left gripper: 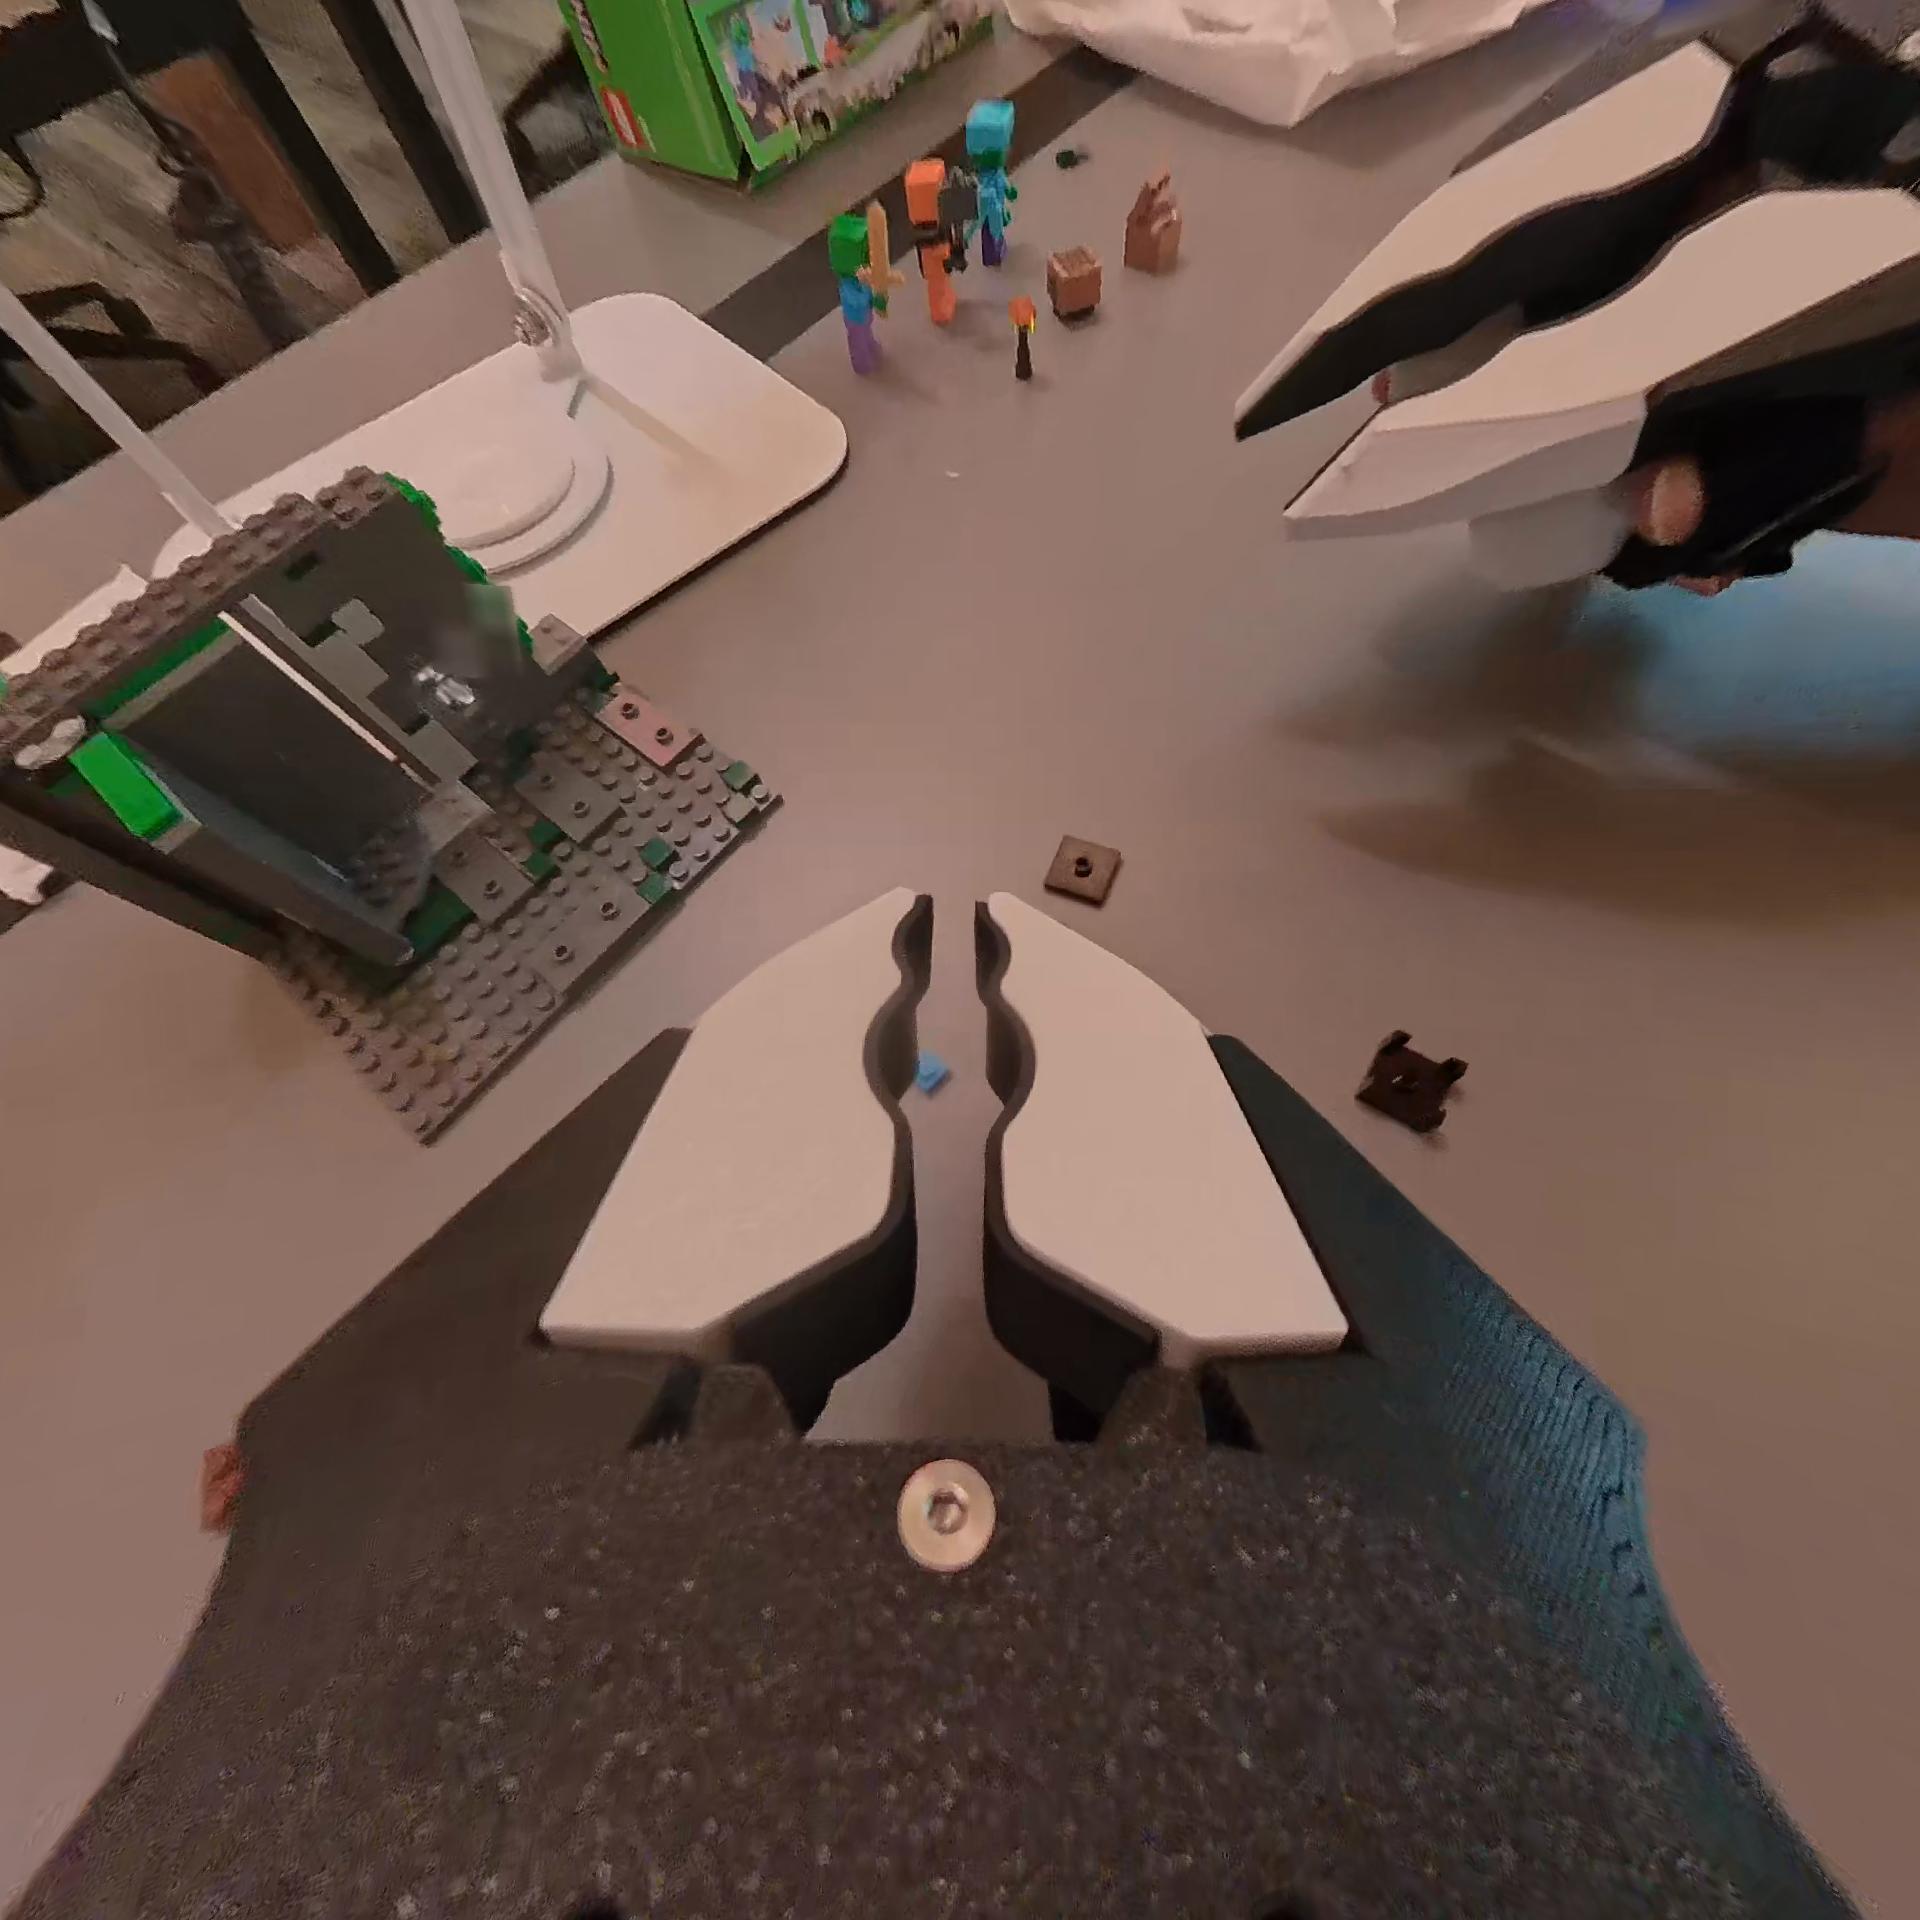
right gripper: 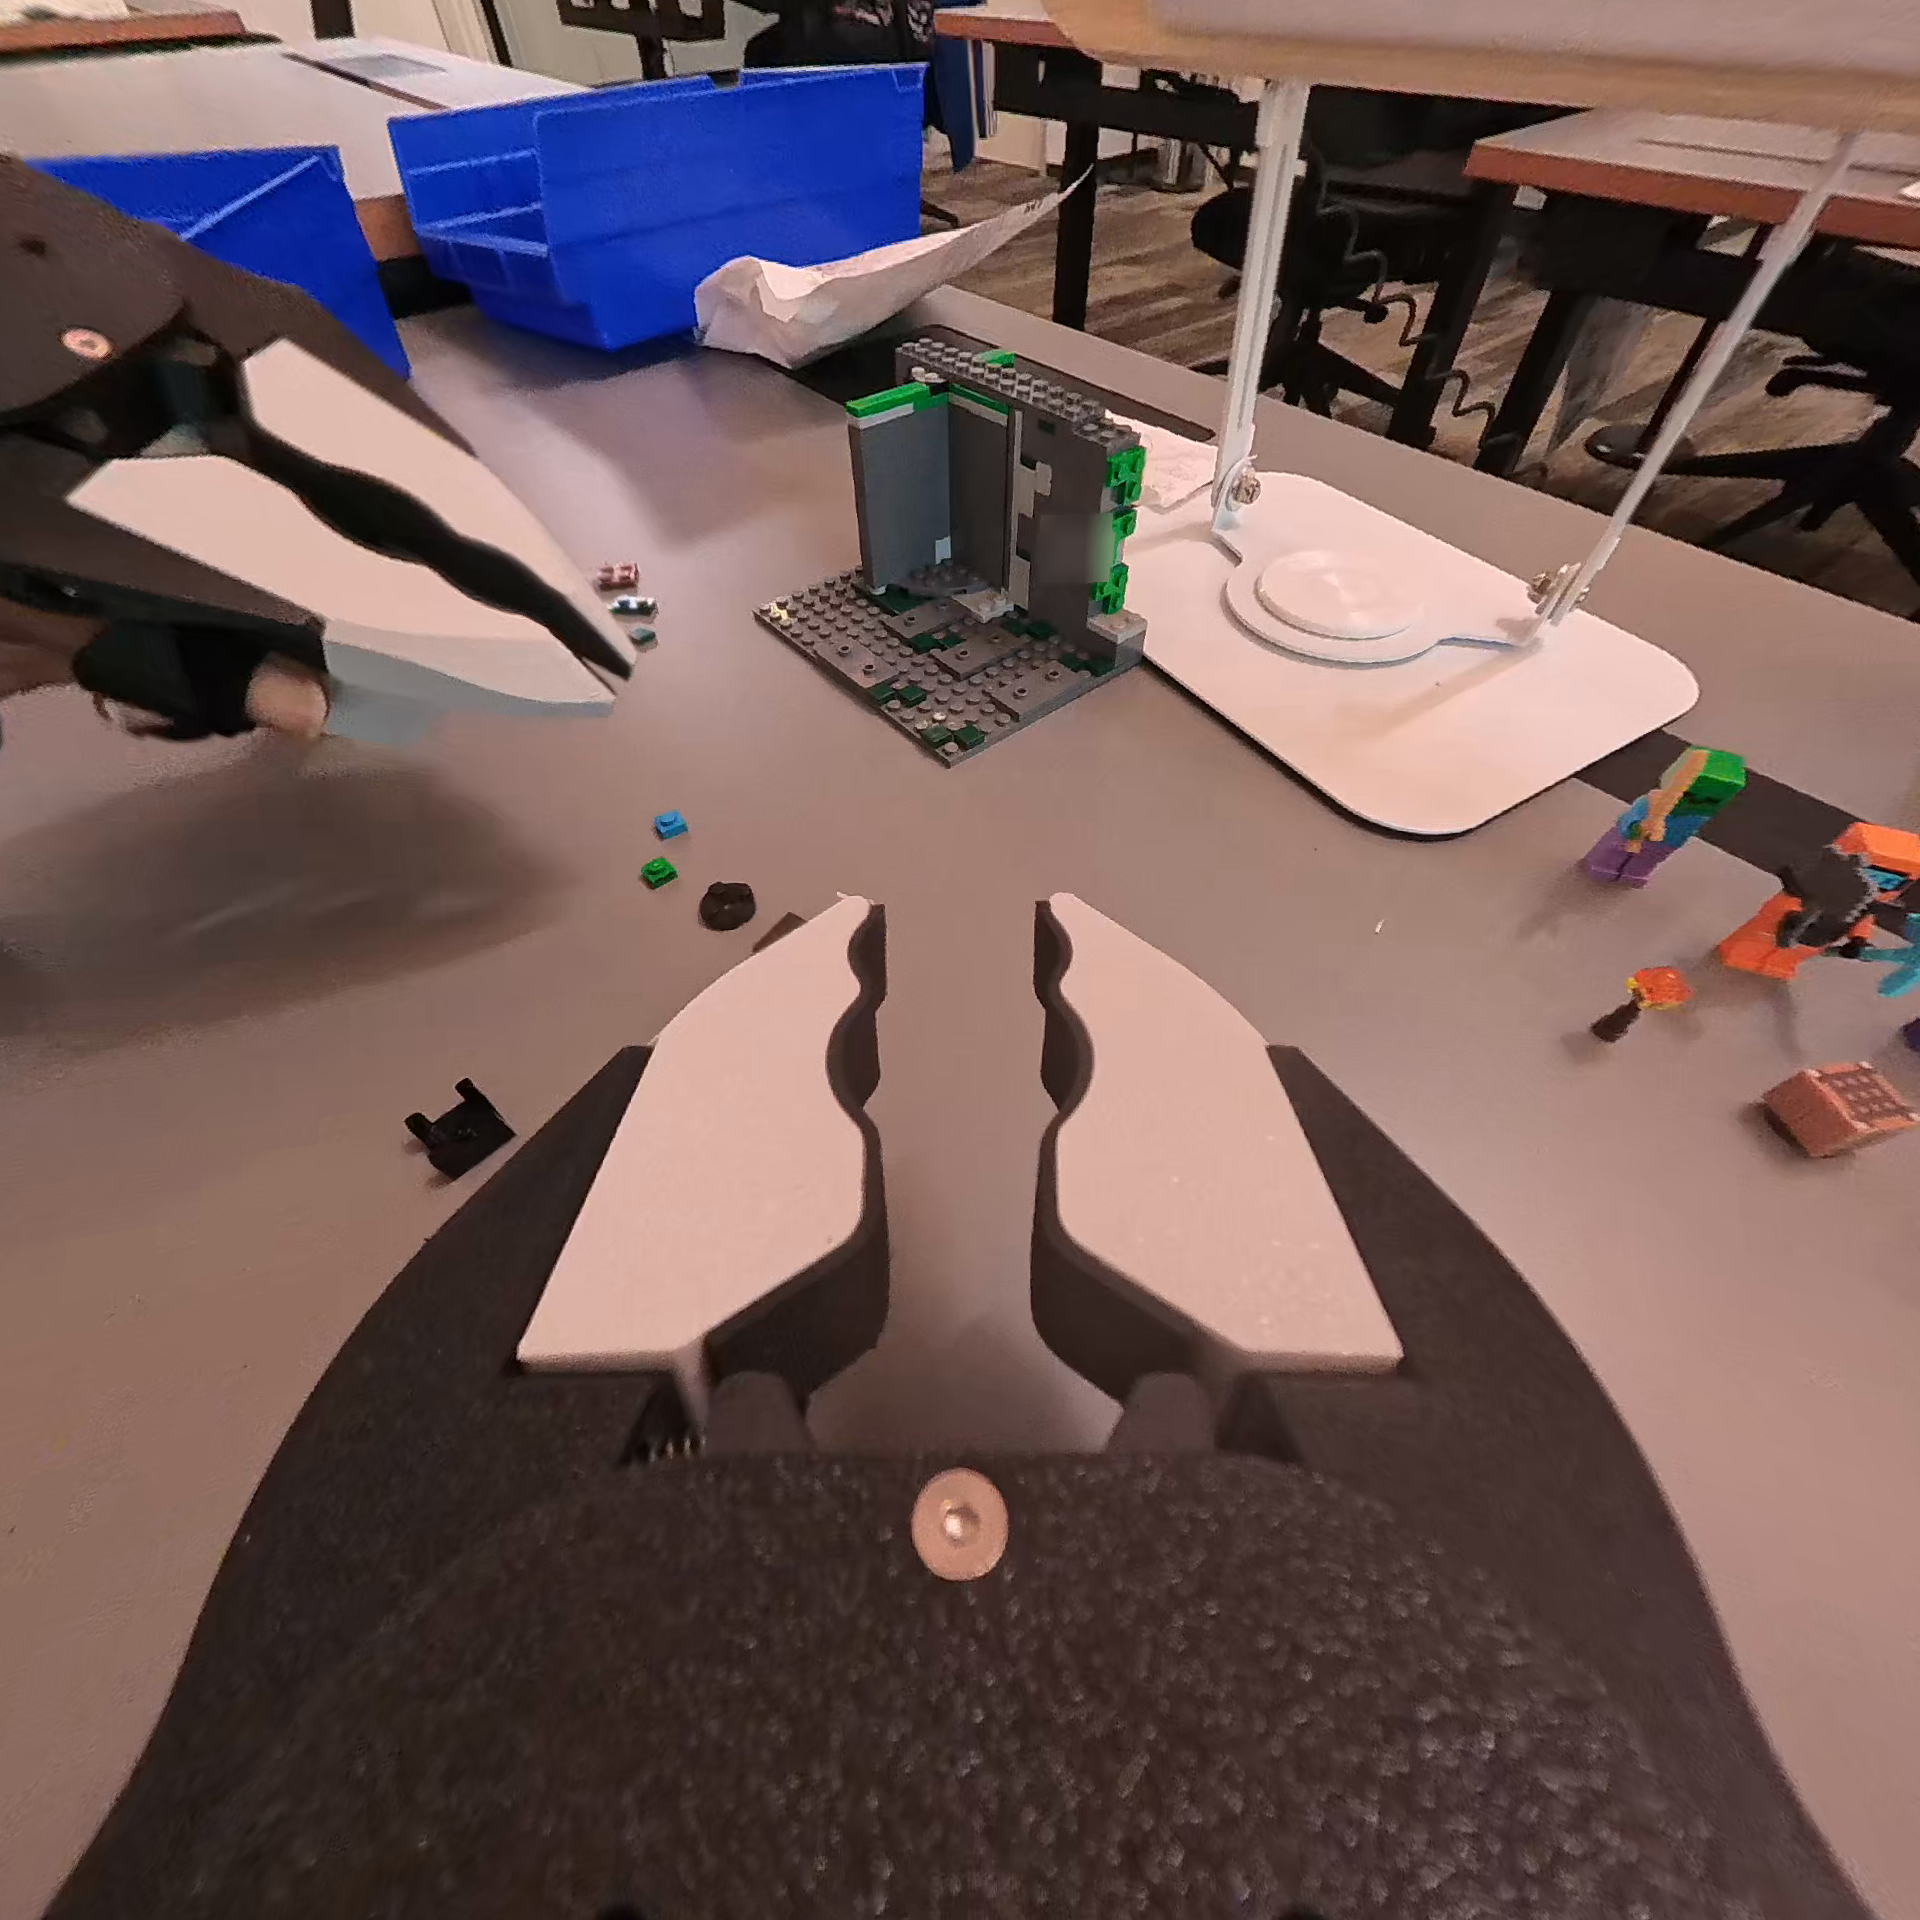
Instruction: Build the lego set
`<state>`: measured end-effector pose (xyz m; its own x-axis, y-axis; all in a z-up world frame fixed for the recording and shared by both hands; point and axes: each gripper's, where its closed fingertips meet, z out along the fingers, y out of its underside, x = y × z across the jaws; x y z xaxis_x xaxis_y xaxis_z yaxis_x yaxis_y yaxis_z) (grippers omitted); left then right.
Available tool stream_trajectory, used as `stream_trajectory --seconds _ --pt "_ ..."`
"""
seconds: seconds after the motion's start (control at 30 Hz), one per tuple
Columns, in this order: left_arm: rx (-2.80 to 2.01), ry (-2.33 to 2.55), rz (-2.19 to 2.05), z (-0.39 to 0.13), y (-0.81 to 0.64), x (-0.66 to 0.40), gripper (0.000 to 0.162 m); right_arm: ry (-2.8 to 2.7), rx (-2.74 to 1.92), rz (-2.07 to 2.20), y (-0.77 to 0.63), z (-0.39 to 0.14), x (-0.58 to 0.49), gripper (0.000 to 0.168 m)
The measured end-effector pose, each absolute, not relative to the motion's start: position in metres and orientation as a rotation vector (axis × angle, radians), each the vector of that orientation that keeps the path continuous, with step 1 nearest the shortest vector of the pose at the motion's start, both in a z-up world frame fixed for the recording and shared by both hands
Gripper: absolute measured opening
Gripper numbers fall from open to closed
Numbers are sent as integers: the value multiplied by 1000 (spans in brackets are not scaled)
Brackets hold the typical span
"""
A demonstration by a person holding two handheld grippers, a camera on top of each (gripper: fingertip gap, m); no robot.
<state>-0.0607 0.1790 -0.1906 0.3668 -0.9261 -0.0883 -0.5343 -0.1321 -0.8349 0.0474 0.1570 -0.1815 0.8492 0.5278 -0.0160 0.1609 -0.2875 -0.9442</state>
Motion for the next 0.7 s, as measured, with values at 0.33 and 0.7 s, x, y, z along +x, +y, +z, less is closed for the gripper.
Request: stream_trajectory --seconds 0.33,0.7 --pt "-1892 1674 -467 -224 185 -64 18 -460 -1856 402 160 -180 61 26" --pt "-1890 1878 -448 -250 169 -42 22 -517 -1869 401 157 -187 53 24"
